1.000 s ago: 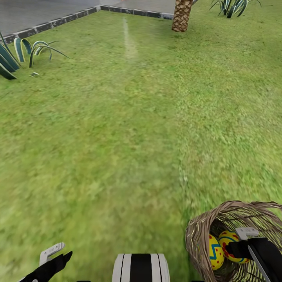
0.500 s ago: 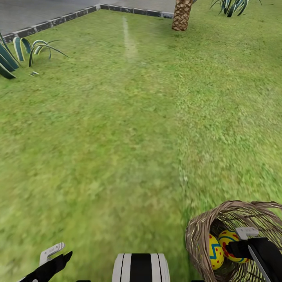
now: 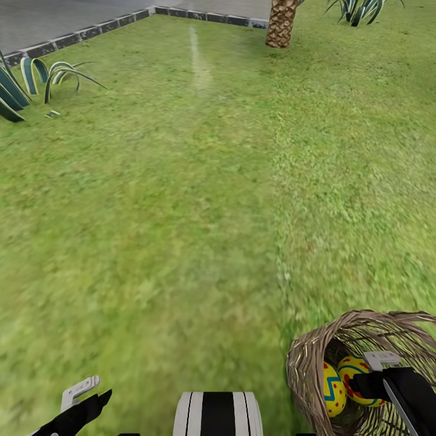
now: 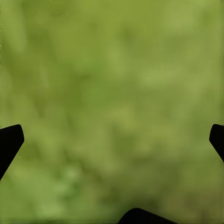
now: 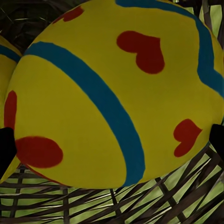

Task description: Take the three Easter eggs out of the wicker basket on the lawn in the garden, then place them on the lawn next to a single tree (choose any tree) so that all three eggs are next to the same tree and none are left in the basket.

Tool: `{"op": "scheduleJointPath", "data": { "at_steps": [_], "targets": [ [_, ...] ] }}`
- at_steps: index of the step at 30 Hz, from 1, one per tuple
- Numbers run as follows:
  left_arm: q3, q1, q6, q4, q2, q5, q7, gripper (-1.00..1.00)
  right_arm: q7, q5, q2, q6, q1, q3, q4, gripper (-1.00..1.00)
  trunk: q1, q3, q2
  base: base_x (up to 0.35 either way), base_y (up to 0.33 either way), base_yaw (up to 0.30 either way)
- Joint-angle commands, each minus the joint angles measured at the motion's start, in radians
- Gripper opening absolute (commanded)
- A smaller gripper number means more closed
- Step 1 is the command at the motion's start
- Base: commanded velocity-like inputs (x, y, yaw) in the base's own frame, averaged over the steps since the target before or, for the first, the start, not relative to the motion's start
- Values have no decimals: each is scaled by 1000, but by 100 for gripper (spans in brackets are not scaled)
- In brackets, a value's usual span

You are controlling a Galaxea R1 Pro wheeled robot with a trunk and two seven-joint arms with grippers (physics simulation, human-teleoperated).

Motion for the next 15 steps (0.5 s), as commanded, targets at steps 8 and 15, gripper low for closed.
{"op": "scheduleJointPath", "data": {
  "at_steps": [8,15],
  "targets": [
    [1,-1,7,3,-1,5,-3,100,3,16,0,3,0,-2,3,-100,0,-1,0,0,0,0],
    [1,-1,7,4,-2,5,-3,100,3,16,1,3,0,0,3,-100,-1,7,0,0,0,0]
  ]
}}
